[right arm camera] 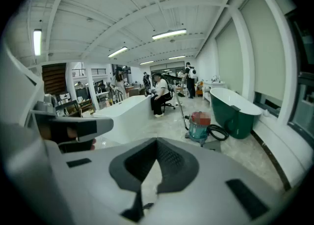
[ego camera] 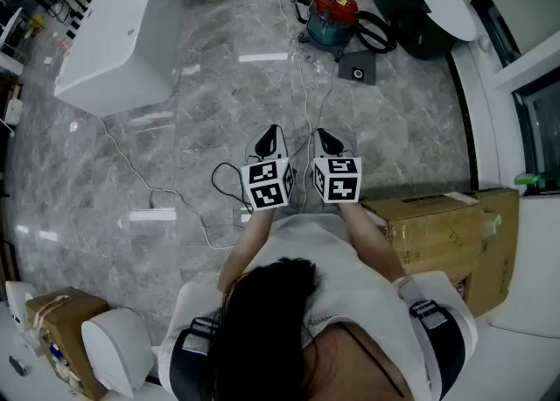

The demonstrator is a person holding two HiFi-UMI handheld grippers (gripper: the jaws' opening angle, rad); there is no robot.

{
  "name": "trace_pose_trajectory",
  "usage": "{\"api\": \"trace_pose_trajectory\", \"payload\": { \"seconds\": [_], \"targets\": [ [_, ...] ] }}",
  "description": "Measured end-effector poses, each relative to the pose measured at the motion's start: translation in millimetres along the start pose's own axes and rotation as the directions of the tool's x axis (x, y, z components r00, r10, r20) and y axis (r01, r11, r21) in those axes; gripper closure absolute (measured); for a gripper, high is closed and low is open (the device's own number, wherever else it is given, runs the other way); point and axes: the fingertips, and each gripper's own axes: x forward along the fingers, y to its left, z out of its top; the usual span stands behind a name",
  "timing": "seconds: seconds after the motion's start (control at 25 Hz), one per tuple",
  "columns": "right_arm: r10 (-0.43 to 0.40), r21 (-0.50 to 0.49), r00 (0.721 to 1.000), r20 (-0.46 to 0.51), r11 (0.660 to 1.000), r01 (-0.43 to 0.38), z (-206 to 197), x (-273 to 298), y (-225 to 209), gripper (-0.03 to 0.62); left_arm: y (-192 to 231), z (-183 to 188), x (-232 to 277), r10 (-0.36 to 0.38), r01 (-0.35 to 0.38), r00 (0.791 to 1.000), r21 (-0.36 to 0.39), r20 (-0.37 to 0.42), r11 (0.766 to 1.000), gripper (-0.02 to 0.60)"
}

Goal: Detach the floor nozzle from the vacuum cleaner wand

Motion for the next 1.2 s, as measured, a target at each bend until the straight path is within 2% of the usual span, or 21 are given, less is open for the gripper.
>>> {"api": "trace_pose_trajectory", "payload": {
  "seconds": [0.48, 0.92, 1.2],
  "targets": [
    [-0.026, -0.007, 1.000, 0.009, 1.000, 0.026, 12, 13, 6, 0.579, 6, 13, 12, -0.034, 0.034, 0.999, 0.026, -0.001, 0.999, 0.574],
    [-0.045, 0.065, 0.998, 0.044, 0.997, 0.042, 17, 26, 10, 0.579, 11, 17, 28, -0.082, 0.083, 0.997, 0.080, -0.016, 0.993, 0.574],
    [-0.014, 0.078, 0.999, 0.046, 0.997, 0.010, 16, 32, 24, 0.579, 19, 23, 33, -0.116, 0.117, 0.993, 0.071, -0.018, 0.991, 0.574]
  ]
}}
